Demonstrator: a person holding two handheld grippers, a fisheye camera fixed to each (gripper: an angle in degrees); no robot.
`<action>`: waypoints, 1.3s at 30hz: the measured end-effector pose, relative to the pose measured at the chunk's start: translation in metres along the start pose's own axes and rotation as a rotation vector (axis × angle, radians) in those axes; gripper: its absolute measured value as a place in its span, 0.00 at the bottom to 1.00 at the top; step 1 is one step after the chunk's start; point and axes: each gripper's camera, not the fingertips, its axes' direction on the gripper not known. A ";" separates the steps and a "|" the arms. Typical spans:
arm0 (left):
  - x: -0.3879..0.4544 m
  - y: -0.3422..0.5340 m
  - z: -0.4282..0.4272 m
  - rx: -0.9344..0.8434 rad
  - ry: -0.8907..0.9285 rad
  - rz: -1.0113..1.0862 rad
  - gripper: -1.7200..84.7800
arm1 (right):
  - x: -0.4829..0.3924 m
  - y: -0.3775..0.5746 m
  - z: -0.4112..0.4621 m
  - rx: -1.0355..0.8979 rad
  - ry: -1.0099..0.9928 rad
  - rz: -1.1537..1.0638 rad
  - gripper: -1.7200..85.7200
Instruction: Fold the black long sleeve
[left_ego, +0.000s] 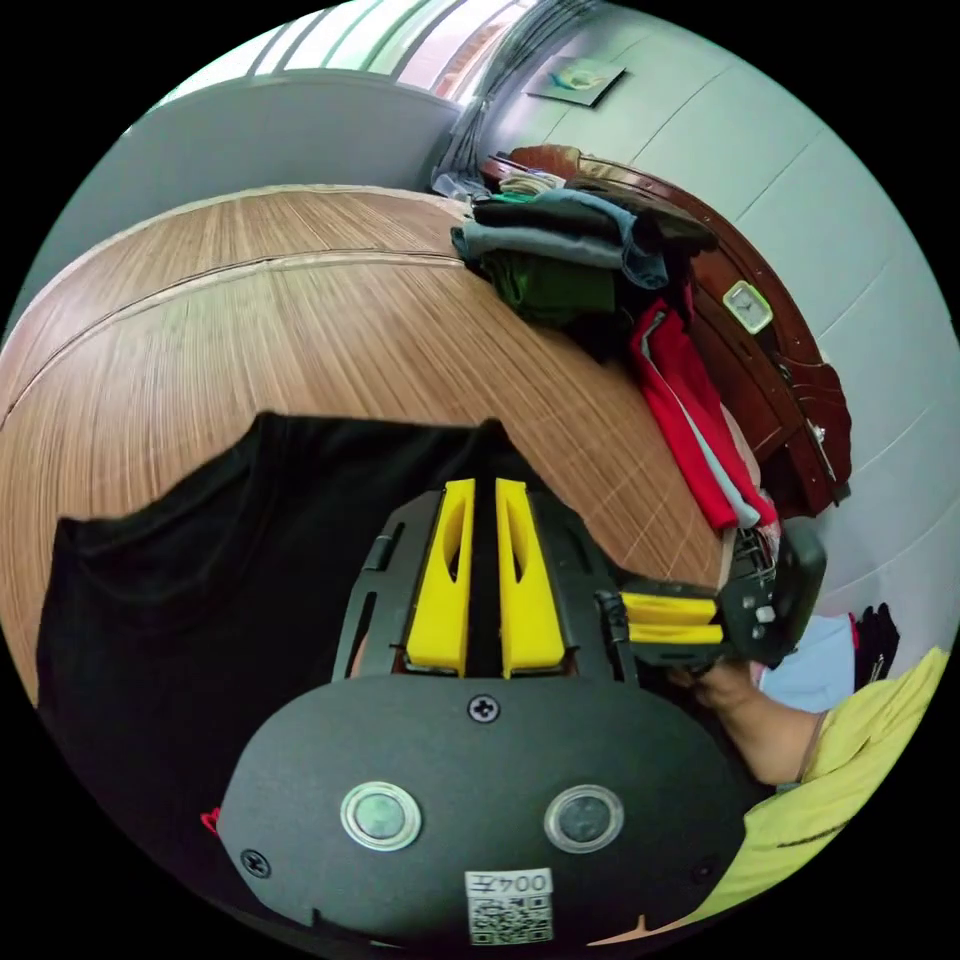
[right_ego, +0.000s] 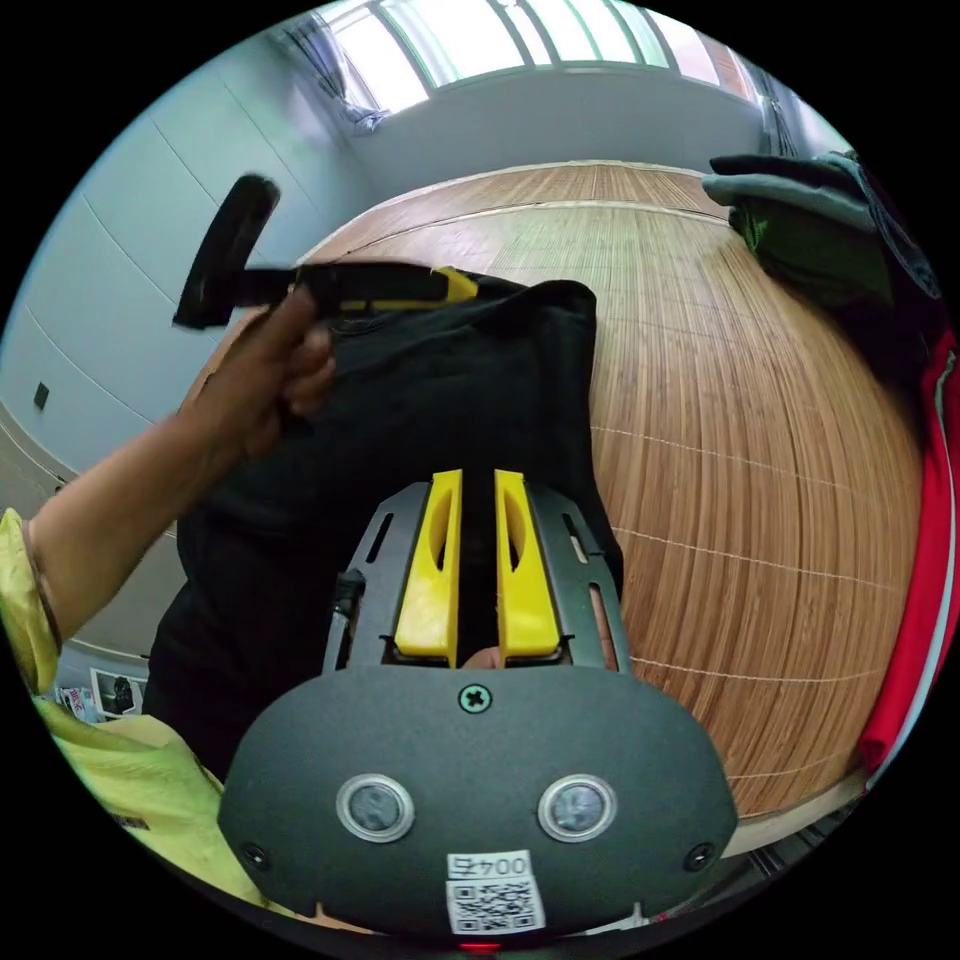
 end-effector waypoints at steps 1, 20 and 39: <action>-0.010 -0.032 0.010 -0.066 0.037 -0.025 0.10 | -0.001 0.000 0.004 -0.003 0.018 -0.006 0.09; -0.081 -0.238 0.209 -0.733 0.351 -0.273 0.16 | 0.036 0.000 0.032 -0.002 -0.001 0.023 0.08; -0.079 -0.300 0.233 -0.524 0.303 -0.188 0.07 | 0.073 0.004 0.041 0.002 -0.025 0.047 0.06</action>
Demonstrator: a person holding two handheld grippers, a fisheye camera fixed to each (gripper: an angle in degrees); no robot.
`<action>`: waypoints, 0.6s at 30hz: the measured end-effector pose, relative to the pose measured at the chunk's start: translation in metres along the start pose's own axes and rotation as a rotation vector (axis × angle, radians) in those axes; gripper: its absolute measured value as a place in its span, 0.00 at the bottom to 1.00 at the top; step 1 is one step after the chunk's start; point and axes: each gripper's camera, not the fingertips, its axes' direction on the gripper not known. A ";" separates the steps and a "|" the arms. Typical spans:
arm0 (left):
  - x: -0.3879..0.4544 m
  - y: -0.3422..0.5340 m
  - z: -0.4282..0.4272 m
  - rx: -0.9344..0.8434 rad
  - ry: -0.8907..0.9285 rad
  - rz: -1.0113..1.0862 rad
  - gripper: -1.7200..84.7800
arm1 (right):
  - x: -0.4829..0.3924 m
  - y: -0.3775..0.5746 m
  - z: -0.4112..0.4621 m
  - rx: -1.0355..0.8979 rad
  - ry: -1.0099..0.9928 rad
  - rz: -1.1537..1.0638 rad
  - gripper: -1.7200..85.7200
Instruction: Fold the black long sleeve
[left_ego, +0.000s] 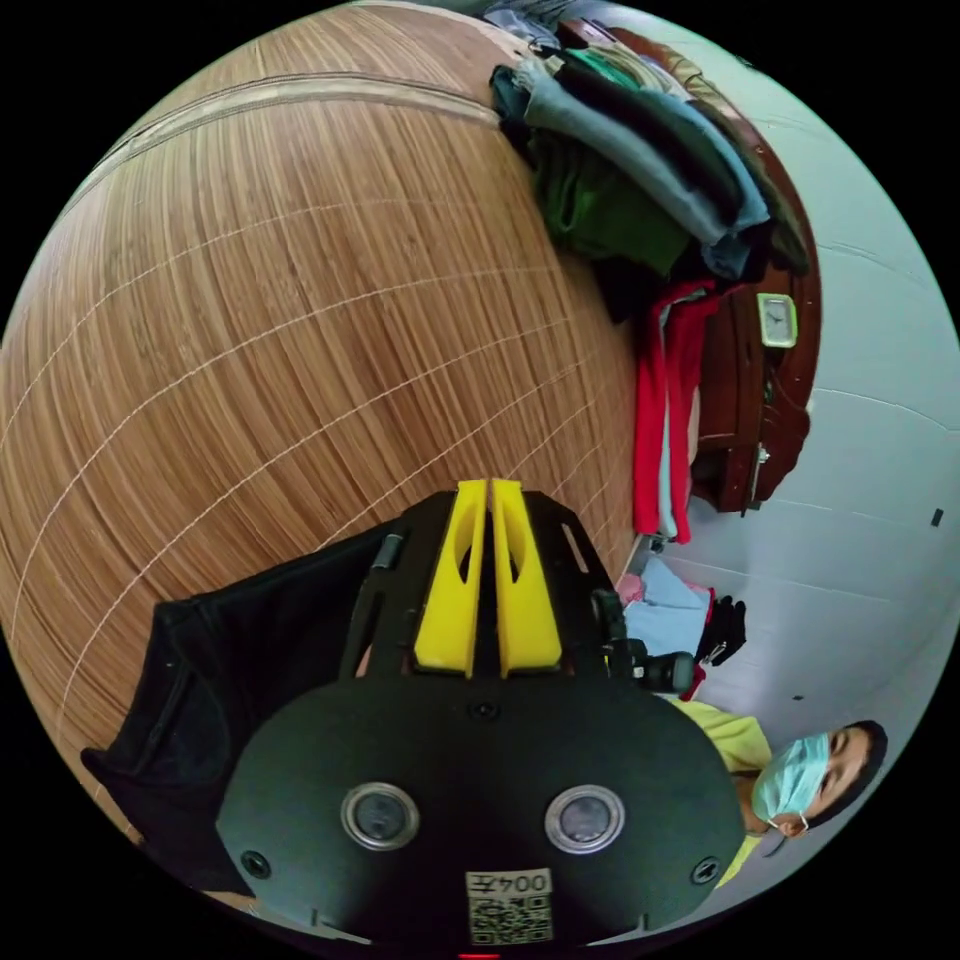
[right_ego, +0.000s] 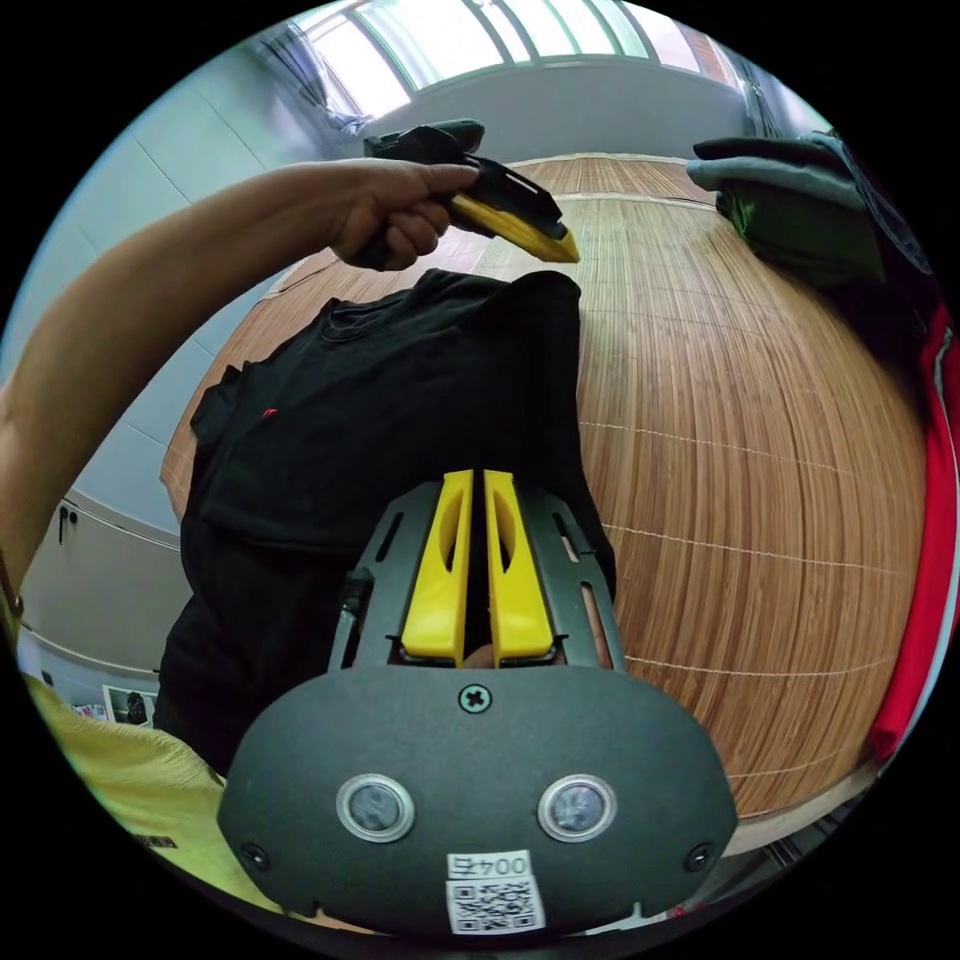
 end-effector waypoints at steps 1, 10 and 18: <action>-0.002 -0.002 -0.002 -0.029 0.009 -0.006 0.09 | 0.001 0.000 0.000 0.001 0.001 -0.002 0.06; -0.005 -0.017 0.026 -0.243 0.058 -0.068 0.15 | 0.010 0.002 0.001 0.000 0.016 -0.005 0.06; 0.009 -0.014 0.043 -0.277 0.008 -0.059 0.10 | 0.019 0.003 0.001 -0.001 0.008 0.000 0.05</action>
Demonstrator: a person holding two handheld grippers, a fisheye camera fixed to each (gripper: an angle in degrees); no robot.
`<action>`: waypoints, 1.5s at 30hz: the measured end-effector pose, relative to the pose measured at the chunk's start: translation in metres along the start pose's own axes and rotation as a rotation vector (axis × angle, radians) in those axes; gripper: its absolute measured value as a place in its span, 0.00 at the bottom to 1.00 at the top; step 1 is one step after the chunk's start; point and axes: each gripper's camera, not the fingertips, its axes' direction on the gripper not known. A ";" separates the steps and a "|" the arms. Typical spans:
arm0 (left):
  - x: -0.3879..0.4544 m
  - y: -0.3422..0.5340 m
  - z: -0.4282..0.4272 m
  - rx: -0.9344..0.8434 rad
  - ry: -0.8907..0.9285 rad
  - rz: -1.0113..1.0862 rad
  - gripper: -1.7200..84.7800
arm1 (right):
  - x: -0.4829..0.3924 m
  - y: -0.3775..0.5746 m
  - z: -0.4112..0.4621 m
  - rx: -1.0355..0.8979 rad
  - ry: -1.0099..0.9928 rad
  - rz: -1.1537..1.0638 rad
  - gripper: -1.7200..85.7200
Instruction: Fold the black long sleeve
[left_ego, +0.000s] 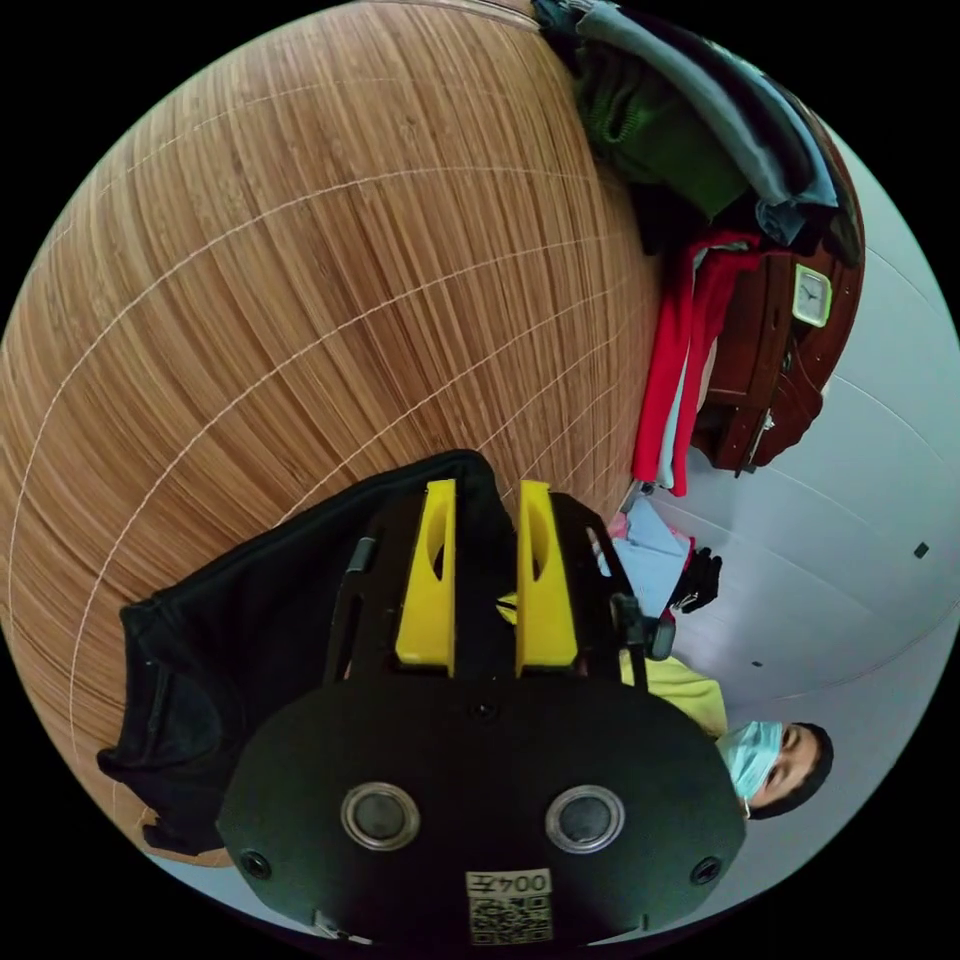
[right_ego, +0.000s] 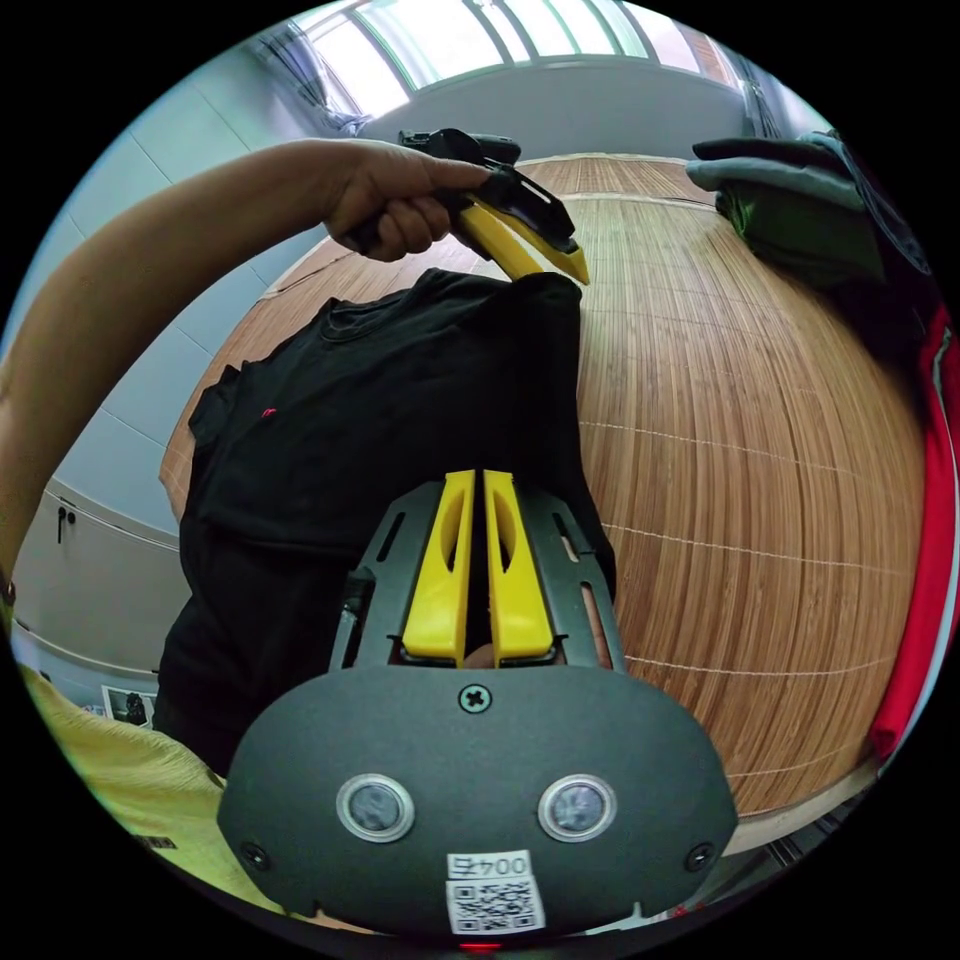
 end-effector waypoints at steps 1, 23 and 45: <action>0.005 0.004 -0.002 0.013 -0.059 0.007 0.08 | 0.001 0.000 0.000 0.000 -0.001 0.001 0.05; -0.035 0.151 -0.006 0.304 0.149 0.021 0.03 | 0.006 0.010 0.008 -0.001 0.009 0.003 0.04; 0.029 0.449 0.114 0.691 -0.312 0.234 0.03 | -0.034 0.034 0.040 -0.011 0.085 -0.024 0.04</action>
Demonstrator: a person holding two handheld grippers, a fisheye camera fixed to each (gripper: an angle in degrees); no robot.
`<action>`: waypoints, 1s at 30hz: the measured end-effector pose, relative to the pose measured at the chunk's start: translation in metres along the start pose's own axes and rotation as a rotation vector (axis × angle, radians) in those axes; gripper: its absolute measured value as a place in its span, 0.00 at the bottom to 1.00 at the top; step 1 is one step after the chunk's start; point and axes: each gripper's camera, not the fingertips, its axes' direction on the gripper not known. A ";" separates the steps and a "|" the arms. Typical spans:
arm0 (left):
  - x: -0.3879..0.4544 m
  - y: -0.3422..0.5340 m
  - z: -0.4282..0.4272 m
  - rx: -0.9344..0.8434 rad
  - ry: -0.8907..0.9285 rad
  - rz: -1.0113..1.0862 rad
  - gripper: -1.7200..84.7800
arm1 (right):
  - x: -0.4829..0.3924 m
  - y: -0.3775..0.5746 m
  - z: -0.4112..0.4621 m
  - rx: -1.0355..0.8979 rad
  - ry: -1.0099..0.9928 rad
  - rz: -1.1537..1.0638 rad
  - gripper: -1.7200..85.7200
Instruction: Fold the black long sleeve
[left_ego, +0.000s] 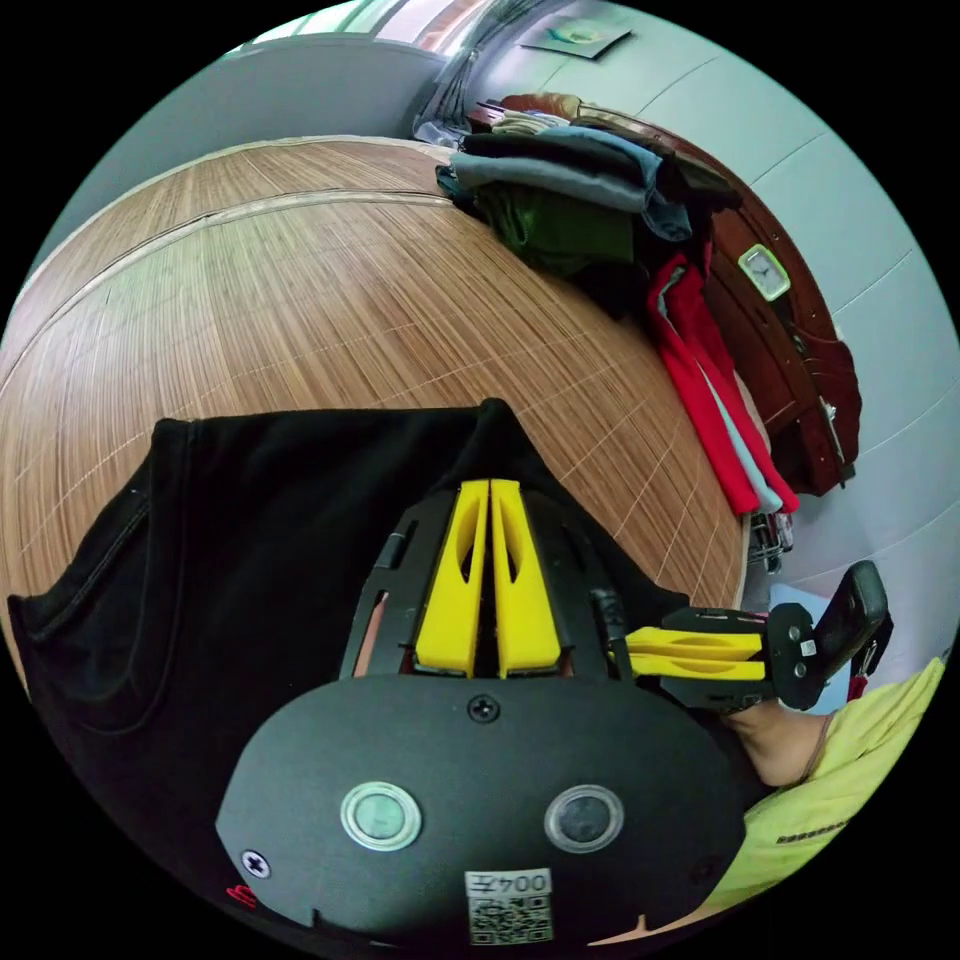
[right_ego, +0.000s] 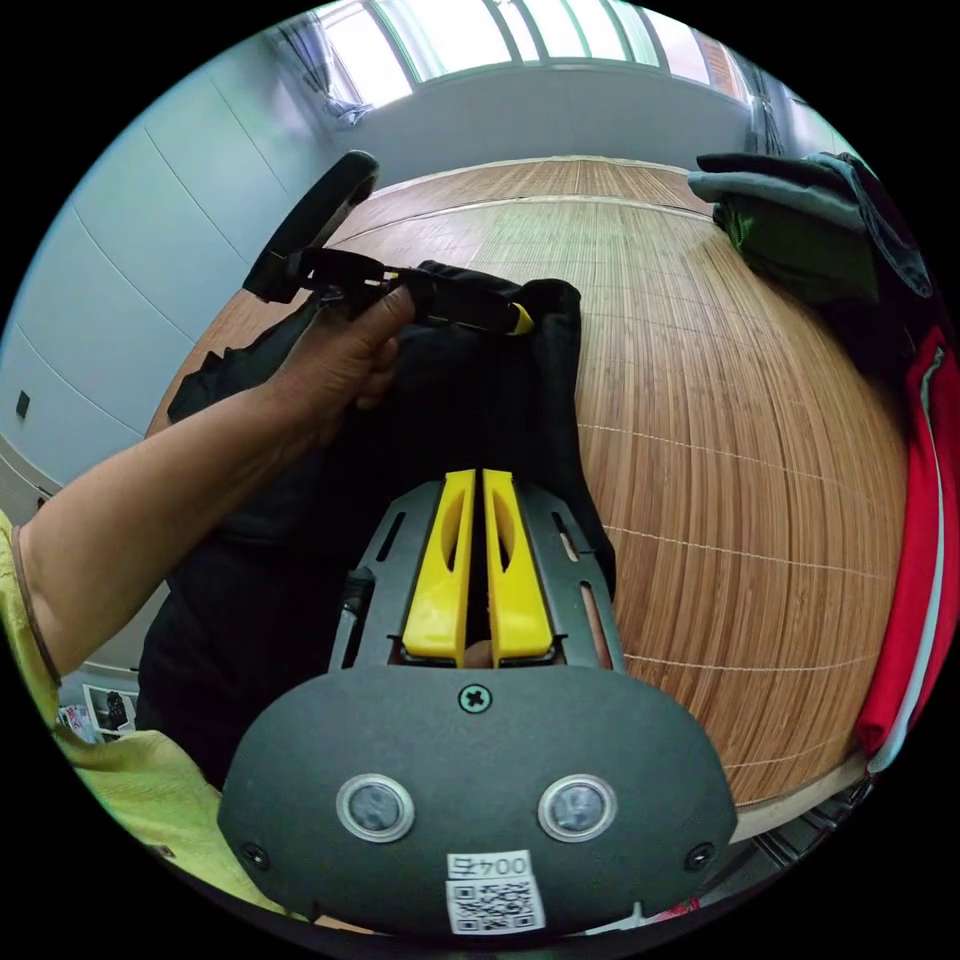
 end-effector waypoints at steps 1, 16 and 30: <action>-0.001 0.009 -0.005 0.000 0.014 -0.005 0.03 | -0.003 0.002 0.002 0.000 0.006 0.000 0.04; 0.053 0.270 -0.191 0.145 -0.164 0.016 0.02 | -0.061 0.035 0.032 0.017 0.098 -0.030 0.02; -0.016 0.540 -0.282 0.225 -0.343 -0.282 0.02 | -0.144 0.079 0.052 0.053 0.151 -0.090 0.06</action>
